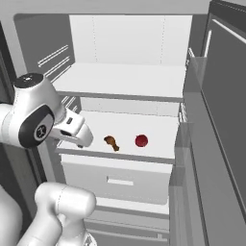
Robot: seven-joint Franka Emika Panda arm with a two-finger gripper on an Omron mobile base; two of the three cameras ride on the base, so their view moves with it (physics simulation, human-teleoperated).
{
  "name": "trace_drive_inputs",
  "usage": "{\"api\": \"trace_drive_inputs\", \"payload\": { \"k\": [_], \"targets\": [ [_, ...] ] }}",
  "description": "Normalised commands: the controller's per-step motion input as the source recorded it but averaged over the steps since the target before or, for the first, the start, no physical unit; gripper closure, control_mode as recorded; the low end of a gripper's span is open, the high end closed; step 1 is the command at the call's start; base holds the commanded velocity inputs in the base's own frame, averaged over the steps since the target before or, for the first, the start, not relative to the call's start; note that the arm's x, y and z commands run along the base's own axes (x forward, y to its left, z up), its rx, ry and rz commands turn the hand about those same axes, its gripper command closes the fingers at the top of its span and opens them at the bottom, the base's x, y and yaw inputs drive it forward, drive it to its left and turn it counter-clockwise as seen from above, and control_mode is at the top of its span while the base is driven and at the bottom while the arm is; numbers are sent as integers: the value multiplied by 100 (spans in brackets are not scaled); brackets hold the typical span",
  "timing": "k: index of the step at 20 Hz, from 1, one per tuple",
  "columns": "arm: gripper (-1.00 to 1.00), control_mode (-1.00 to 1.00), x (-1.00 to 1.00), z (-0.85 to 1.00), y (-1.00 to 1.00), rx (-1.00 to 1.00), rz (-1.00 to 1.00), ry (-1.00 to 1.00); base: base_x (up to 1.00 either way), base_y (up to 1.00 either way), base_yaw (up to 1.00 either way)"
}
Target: Open the fridge, remove the pear, carrot, and chicken drumstick, and place them on any counter.
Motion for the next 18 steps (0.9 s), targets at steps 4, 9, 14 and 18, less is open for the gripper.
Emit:
{"api": "trace_drive_inputs", "payload": {
  "k": [4,9,14,18],
  "targets": [
    [-100,-100,34,-45,-31,-19,0,-41,0,0,0],
    [-100,-100,75,-51,-9,-15,0,-20,0,0,0],
    [-100,-100,100,-5,0,-2,1,14,0,0,0],
    [-100,-100,77,0,-6,0,5,37,0,0,0]
  ]
}}
